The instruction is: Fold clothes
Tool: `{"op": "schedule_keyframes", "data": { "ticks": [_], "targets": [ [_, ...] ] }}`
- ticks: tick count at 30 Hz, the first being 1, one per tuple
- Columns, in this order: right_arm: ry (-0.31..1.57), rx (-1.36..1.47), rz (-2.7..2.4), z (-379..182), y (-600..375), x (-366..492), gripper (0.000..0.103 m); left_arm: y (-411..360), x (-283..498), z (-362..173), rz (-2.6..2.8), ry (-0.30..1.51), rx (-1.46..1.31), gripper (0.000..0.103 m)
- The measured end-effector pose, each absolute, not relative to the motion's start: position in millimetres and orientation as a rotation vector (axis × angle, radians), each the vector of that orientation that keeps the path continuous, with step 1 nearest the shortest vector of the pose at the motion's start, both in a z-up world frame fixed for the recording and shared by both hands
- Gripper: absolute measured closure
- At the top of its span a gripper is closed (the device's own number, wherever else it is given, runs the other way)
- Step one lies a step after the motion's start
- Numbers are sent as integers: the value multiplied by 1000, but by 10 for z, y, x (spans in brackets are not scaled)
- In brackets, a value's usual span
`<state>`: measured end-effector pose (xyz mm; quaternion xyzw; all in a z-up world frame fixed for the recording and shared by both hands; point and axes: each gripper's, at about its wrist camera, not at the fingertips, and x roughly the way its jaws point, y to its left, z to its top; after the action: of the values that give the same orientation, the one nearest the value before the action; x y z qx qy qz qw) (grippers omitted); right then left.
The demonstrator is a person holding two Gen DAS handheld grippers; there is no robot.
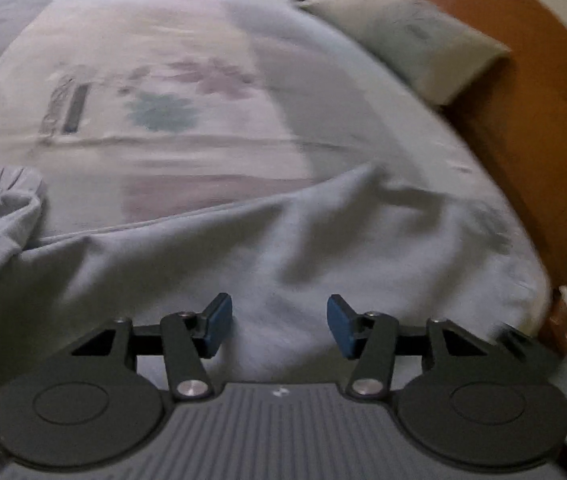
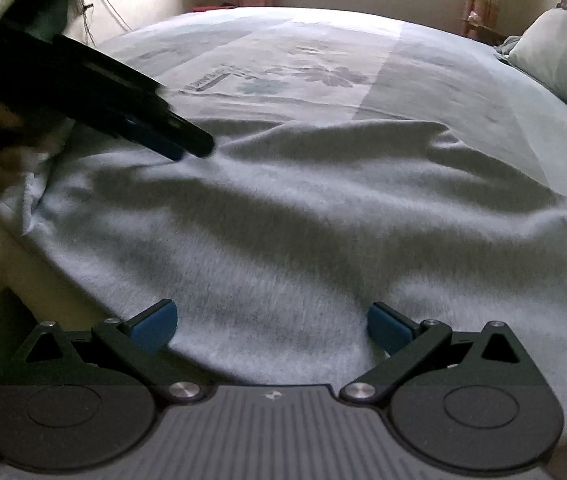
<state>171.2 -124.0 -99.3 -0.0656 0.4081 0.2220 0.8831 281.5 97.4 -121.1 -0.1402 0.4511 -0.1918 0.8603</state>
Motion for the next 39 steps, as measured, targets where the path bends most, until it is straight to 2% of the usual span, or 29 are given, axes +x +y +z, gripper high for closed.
{"op": "schedule_keyframes", "data": {
  "ticks": [9,10,12,17,21,26,28,30,33,39],
  "targets": [
    [793,-160,429,-907,-1240,1609,0,872,3114,-1062,-256,879,-237,59],
    [777,-166,422,-884,-1254,1581,0,835,3068,-993,-288,866,-238,58],
    [763,-187,405,-882,-1287,1541,0,710,2968,-882,-388,853,-244,49],
    [772,-189,400,-956,-1350,1542,0,157,2930,-967,-580,914,-132,44],
    [776,-179,413,-950,-1374,1520,0,50,3234,-1184,-435,883,-99,45],
    [761,-201,420,-985,-1373,1457,0,-6,3459,-1073,-342,906,-114,48],
    [754,-203,421,-997,-1375,1439,0,-46,3324,-960,-400,876,-115,47],
    [746,-198,423,-1014,-1378,1426,0,-116,3201,-889,-470,855,-113,39],
    [733,-199,422,-1033,-1376,1433,0,-303,3153,-963,-551,886,-93,37],
    [723,-209,423,-1048,-1383,1385,0,-473,3392,-1183,-433,876,-92,38]
  ]
}}
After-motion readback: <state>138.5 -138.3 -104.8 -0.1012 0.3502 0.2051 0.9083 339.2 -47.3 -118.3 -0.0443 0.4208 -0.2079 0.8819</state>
